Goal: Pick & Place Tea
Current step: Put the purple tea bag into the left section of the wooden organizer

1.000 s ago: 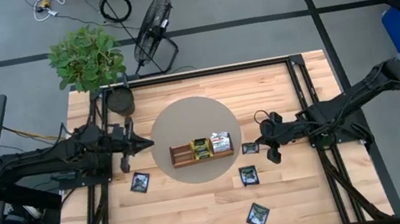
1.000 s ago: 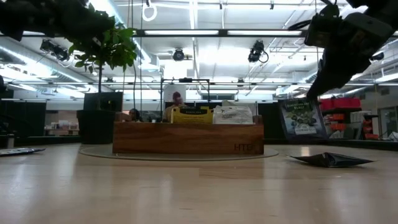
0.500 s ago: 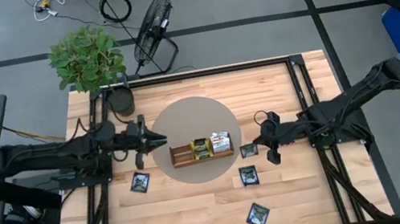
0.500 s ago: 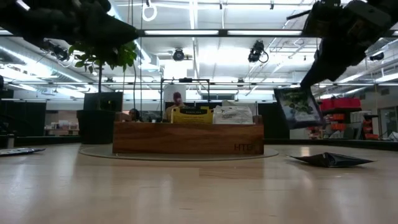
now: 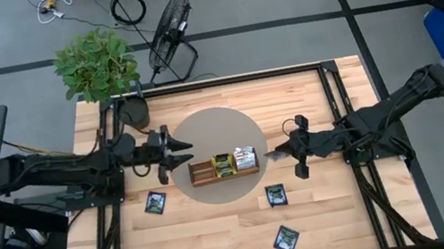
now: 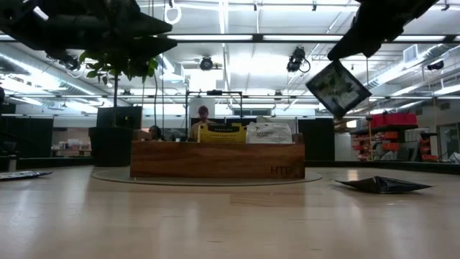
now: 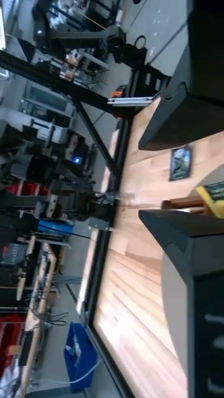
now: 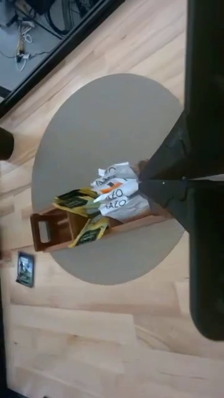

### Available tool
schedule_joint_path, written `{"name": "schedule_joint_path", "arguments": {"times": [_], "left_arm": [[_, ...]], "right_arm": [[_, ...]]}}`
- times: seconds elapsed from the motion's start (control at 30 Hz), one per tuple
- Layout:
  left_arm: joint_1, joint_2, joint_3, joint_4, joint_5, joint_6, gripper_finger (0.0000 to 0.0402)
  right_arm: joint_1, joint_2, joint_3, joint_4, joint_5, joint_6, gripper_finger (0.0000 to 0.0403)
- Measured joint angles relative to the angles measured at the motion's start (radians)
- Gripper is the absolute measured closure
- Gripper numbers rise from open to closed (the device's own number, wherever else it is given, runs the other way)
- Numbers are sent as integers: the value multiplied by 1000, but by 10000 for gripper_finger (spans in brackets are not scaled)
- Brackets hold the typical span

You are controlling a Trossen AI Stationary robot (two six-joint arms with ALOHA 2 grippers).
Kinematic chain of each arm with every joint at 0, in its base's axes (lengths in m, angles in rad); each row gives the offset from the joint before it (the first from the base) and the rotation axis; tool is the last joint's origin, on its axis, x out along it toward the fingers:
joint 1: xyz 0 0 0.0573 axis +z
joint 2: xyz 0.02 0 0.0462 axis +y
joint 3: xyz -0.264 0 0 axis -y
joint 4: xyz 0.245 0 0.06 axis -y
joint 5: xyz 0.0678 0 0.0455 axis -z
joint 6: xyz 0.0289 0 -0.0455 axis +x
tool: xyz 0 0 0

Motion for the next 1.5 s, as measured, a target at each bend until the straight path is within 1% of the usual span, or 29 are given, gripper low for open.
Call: {"name": "schedule_joint_path", "arguments": {"times": [0.27, 0.4, 0.53, 0.63, 0.8, 0.9, 1.0, 1.1, 1.2, 1.33, 1.43, 1.5], "left_arm": [[0, 141, 4, 146, -23, -20, 223], [-5, 187, 36, 162, -22, -20, 223], [-4, 202, 55, 156, 0, -15, 223], [-4, 200, 56, 159, 6, 1, 223], [-1, 173, 56, 148, 80, 12, 223], [-2, 136, 56, 72, 93, 37, 223], [5, 91, 56, -32, 93, 56, 223], [4, 56, 56, -104, 93, 60, 223], [2, 33, 56, -126, 95, 61, 223], [3, 21, 56, -150, 94, 71, 223], [2, 20, 56, -166, 94, 79, 223], [2, 22, 56, -169, 94, 87, 223]], "right_arm": [[-6, 44, 0, 81, 6, -60, 403], [-9, 45, 0, 66, -8, -32, 403], [-18, 45, -1, -20, 19, 28, 396], [-51, 45, -17, -30, -2, 24, 367], [-132, 60, -45, -45, -119, -49, 278], [-199, 78, -56, -42, -173, -87, 224], [-261, 117, -57, -18, -226, -156, 189], [-323, 177, -57, 2, -263, -238, 177], [-378, 252, -57, 10, -310, -290, 176], [-431, 343, -57, 4, -316, -306, 179], [-458, 395, -58, 46, -322, -316, 179], [-473, 429, -58, 68, -355, -319, 179]]}}
